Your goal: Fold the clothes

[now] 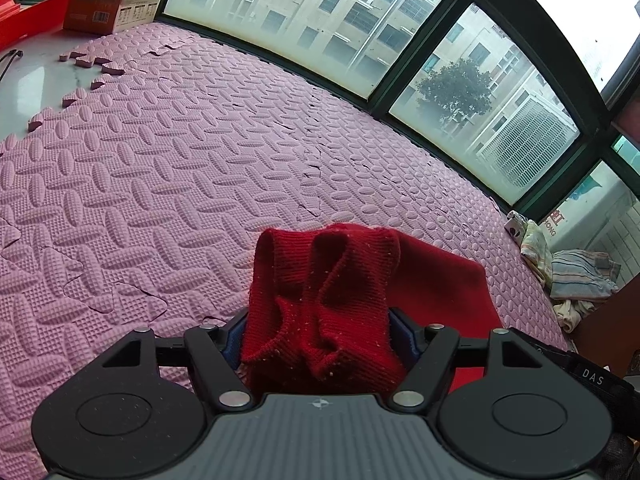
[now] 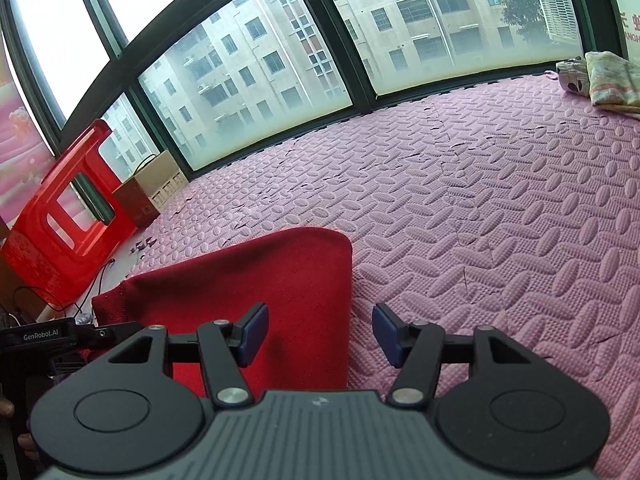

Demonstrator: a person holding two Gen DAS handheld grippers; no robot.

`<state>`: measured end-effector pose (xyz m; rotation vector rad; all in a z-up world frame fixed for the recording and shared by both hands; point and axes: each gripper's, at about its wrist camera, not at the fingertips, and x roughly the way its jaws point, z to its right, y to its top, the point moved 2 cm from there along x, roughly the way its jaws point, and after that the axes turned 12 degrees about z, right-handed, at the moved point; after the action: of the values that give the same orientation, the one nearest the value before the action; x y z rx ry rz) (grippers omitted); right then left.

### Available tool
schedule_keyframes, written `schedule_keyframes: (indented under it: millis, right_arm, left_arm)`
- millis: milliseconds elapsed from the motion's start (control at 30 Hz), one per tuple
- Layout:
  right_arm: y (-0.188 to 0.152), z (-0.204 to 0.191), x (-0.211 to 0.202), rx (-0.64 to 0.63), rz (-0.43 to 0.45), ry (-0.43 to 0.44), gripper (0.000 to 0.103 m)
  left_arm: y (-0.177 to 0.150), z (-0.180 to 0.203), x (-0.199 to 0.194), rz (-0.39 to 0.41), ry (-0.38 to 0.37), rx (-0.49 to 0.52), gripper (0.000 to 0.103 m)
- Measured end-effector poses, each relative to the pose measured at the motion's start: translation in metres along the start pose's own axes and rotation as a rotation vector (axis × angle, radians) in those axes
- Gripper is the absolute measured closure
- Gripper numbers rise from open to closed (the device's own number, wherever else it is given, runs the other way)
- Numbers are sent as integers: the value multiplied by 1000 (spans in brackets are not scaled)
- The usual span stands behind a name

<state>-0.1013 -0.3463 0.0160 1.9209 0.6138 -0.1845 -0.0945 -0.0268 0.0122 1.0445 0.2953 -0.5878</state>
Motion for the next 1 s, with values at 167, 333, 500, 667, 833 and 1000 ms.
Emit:
schedule_keyframes:
  millis: [167,333,500,667,833,1000]
  right_arm:
    - [0,1,13,18,-21,16,44]
    - [-1,1,24,38,-39,26,44]
    - [-4,2,30,47,-57,31,46]
    - [-5,2,32,60,-61,37,51]
    - [-4,0,28,62,-46,40,60]
    - [-1,-2,16,61,-10,45,73]
  left_arm:
    - [1,-1,0,0,-15,10,37]
    - [4,-1,2,-5,-22,15,39]
    - [5,-2,4,-11,-25,18,39]
    - [6,-1,5,-18,-26,19,39]
    - [8,3,5,-20,-15,38,40]
    - [14,13,3,-6,-4,78,52]
